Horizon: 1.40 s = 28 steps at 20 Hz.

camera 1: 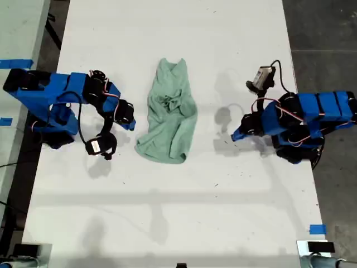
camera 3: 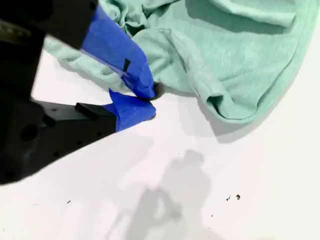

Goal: Fold tshirt

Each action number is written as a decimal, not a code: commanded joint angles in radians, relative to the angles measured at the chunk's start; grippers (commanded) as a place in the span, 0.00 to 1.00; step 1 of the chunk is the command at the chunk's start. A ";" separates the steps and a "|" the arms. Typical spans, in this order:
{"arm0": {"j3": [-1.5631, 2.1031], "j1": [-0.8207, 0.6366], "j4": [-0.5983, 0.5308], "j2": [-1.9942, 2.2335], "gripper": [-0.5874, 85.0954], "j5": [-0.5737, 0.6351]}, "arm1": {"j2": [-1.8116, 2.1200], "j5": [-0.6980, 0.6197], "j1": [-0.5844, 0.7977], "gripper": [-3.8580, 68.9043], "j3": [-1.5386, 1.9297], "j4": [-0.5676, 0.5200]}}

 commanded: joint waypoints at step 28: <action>-0.051 0.091 -0.503 -0.328 0.01 0.097 | -0.005 -0.005 -0.002 0.04 -0.031 -0.066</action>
